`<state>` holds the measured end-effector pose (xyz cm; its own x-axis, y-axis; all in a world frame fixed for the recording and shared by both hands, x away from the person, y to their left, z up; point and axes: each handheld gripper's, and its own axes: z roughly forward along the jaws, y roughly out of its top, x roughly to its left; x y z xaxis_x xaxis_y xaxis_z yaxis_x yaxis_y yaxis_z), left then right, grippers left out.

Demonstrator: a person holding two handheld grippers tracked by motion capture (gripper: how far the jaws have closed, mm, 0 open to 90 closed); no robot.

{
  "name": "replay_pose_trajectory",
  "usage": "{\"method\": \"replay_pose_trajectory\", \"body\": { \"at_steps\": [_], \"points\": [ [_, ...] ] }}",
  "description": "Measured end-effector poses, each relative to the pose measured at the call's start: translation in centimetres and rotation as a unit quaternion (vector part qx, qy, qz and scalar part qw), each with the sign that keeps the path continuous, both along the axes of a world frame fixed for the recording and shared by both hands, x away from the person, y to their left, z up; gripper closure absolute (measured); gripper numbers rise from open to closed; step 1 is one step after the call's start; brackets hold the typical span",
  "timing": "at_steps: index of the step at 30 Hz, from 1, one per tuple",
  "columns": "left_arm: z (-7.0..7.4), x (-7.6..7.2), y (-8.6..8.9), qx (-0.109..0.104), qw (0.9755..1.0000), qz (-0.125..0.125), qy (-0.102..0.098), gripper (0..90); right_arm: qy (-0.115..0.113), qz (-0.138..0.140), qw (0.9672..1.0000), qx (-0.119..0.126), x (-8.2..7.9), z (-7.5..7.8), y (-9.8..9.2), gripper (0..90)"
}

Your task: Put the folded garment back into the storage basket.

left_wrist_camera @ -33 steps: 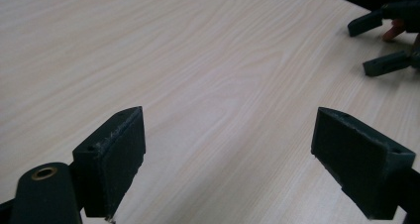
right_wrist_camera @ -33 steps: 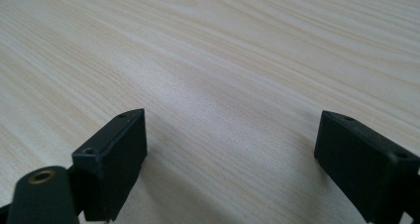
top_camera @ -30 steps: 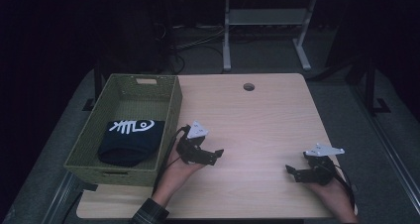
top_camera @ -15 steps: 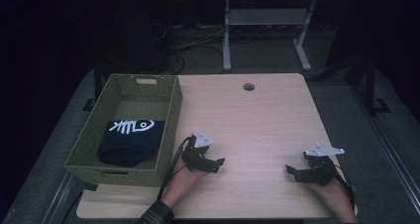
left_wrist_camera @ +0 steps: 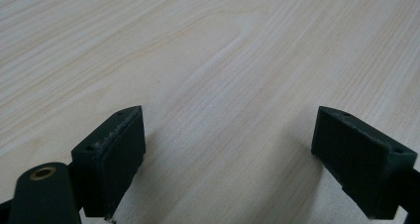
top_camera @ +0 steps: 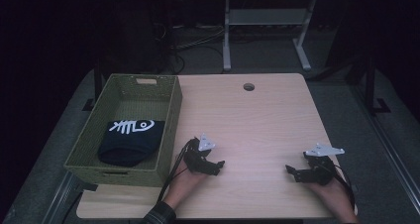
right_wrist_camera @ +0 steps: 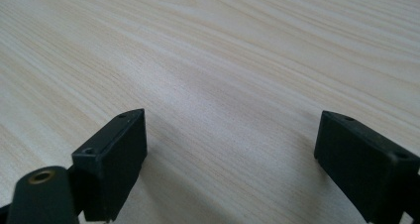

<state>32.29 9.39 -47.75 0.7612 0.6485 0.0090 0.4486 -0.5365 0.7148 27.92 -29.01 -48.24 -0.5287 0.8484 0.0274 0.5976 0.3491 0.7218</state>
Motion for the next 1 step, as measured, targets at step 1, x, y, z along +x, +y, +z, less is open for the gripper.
{"method": "replay_pose_trajectory", "body": {
  "at_steps": [1],
  "points": [
    [0.0,0.0,0.0,0.0,1.0,0.0,0.0,12.9,0.0,0.0,1.0,0.0,0.0,0.0,0.0,12.6]
  ]
}}
